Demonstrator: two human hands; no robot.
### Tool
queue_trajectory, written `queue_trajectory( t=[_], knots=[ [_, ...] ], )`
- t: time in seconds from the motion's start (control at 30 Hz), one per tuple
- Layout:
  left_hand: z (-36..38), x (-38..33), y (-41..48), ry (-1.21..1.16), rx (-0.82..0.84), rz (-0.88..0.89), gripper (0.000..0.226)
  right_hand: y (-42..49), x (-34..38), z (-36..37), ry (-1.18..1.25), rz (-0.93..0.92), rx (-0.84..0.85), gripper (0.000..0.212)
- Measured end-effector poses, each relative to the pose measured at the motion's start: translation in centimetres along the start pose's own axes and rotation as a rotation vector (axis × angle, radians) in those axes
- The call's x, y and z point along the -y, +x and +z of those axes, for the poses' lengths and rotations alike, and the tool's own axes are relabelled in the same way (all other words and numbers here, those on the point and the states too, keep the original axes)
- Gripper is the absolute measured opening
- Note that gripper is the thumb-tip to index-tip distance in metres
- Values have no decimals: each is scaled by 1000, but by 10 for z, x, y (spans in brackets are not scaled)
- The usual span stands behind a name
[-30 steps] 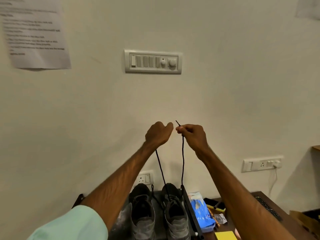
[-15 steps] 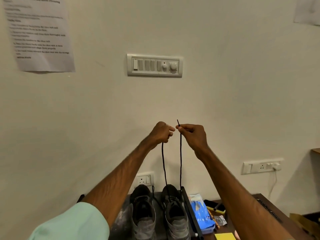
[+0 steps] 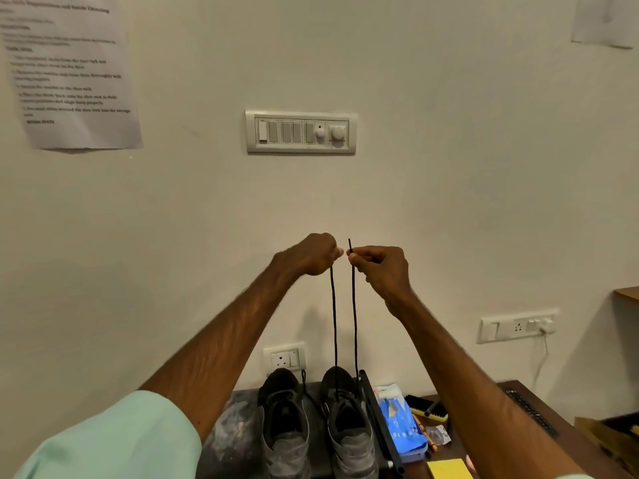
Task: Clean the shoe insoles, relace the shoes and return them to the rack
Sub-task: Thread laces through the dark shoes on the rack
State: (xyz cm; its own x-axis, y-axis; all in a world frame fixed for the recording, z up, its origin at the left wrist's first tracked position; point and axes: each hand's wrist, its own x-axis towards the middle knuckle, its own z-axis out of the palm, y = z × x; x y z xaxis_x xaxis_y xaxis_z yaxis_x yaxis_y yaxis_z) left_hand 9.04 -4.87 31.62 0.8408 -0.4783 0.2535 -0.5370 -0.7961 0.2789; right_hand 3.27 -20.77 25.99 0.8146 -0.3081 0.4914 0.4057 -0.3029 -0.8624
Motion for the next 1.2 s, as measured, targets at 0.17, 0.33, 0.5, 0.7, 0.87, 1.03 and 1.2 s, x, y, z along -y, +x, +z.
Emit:
queue_trajectory(
  t=[0.17,0.33,0.5,0.7,0.87,1.03,1.2],
  knots=[
    [1,0,-5,-237,-253,75,15,-1,2,-1,-8,-25,1,12],
    [-3,-3,-12,-556,-352,40,20,1,7,-3,-23,-41,-2,10],
    [-2,1,-13,-590,-313,128,17,1,8,-4,-31,-37,1,10],
    [-1,0,-11,-505,-360,193,20,2,9,-3,-52,-10,20,9],
    [0,1,-11,-508,-377,193,18,5,10,-3,-121,-46,51,11],
    [-3,2,-12,-546,-370,161,16,6,13,-1,-143,-70,51,11],
    [-3,2,-14,-557,-379,134,16,7,17,-1,-76,-46,18,6]
  ],
)
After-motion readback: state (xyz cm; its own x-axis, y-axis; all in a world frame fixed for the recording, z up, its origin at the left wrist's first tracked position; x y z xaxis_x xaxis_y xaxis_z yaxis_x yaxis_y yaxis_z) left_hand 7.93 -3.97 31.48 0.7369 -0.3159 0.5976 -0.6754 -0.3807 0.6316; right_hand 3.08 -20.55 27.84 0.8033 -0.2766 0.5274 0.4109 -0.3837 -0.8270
